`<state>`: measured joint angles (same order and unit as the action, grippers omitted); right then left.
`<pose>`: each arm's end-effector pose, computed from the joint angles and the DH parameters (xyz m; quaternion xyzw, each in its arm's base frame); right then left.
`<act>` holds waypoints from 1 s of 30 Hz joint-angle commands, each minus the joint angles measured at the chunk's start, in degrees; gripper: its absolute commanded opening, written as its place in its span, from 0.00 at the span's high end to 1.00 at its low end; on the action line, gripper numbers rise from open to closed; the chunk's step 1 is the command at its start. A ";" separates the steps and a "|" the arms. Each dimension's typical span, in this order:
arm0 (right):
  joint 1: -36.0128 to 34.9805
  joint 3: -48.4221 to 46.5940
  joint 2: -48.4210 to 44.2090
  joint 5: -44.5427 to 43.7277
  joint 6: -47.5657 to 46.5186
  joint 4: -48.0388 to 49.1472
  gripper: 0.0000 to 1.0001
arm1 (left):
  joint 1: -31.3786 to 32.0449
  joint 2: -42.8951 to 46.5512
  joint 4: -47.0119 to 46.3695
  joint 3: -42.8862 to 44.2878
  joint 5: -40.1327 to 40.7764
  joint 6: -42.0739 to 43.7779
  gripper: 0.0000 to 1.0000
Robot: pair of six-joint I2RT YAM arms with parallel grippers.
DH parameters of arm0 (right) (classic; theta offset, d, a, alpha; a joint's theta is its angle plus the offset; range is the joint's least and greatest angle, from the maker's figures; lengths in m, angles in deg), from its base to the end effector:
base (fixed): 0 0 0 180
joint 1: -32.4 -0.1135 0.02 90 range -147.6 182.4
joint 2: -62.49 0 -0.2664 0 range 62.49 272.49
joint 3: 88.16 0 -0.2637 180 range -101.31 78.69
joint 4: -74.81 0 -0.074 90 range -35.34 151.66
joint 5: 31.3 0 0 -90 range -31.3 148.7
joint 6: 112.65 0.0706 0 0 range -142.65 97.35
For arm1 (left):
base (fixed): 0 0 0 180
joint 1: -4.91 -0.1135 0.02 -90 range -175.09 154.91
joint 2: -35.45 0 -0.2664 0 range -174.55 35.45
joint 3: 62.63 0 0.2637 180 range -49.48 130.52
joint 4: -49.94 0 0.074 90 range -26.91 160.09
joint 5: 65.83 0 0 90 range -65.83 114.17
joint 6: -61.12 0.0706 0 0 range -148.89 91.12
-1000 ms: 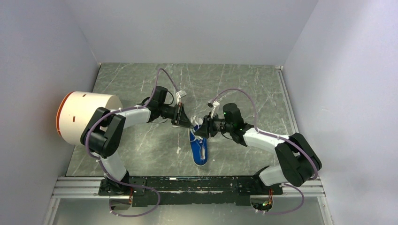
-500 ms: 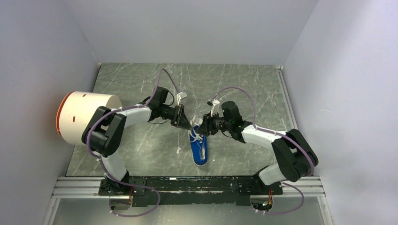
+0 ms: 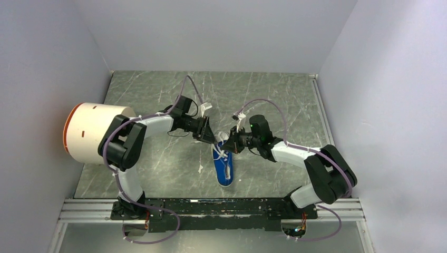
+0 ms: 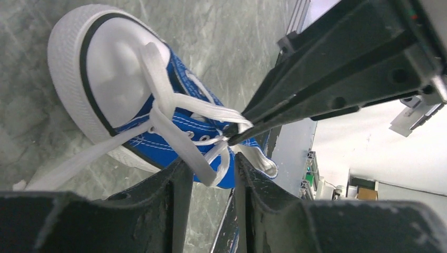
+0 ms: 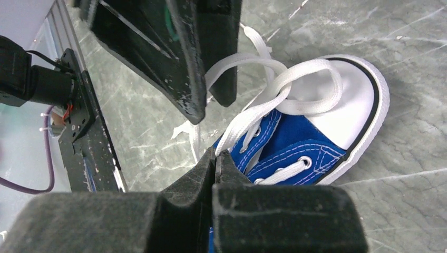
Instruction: Tie the shoes
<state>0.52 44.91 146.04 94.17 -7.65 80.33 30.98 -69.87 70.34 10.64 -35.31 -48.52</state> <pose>0.2453 0.2008 0.1530 -0.2699 0.7984 0.4296 0.3241 0.3154 -0.2220 0.1434 0.2055 0.8118 -0.5413 0.0751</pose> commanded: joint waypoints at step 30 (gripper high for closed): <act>0.29 -0.50 0.12 1.10 0.45 3.43 1.00 | 1.36 -9.70 -8.13 3.40 0.23 -4.53 0.71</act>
<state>0.52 44.96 145.84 95.30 -6.47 83.09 31.85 -78.24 63.28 12.04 -34.55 -53.62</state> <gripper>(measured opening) 0.010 0.343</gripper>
